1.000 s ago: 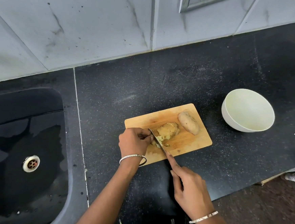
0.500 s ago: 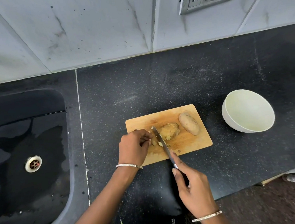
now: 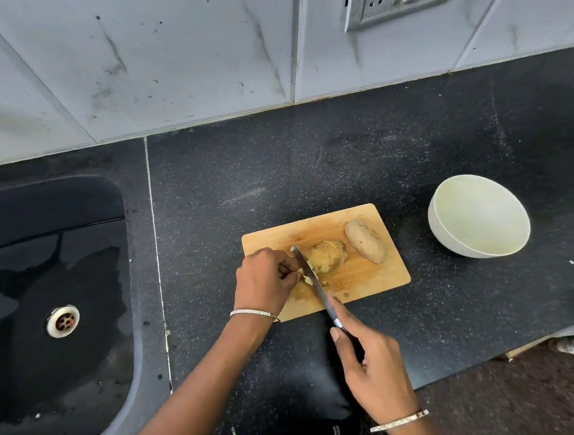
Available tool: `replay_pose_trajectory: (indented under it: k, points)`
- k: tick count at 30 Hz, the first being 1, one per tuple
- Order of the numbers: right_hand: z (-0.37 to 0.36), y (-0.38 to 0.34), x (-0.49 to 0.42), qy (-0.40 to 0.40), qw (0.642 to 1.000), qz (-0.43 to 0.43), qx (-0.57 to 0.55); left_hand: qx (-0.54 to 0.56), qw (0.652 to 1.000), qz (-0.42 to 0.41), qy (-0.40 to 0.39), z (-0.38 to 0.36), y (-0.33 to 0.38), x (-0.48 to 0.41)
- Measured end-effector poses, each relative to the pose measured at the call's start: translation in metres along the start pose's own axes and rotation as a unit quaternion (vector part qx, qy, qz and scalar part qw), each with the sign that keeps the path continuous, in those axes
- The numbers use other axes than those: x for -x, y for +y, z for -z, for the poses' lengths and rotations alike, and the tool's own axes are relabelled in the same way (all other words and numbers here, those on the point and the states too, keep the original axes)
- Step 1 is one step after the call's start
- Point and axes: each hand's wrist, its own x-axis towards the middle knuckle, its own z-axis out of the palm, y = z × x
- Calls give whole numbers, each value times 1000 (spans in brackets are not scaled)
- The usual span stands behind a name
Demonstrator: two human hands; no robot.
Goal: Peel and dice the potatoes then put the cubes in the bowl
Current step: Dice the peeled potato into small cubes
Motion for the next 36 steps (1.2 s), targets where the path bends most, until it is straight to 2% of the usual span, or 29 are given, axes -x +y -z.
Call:
replay_pose_trajectory:
  k: [9, 18, 23, 29, 33, 36]
  points:
    - [-13, 13, -3, -4, 997, 41, 59, 46, 998, 47, 11, -2, 2, 1]
    - [-23, 12, -11, -12, 995, 16, 99, 58, 996, 64, 22, -4, 5, 3]
    - [-24, 9, -10, -22, 987, 16, 158, 44, 994, 91, 39, -3, 6, 3]
    - [-11, 9, -14, 19, 999, 16, 25, 101, 994, 50, -2, -1, 0, 3]
    - [-6, 2, -10, 26, 999, 20, 4, 149, 988, 47, 11, -1, -5, 5]
    - [-5, -1, -6, 20, 1000, 17, -2, 143, 987, 66, 26, 1, -5, 7]
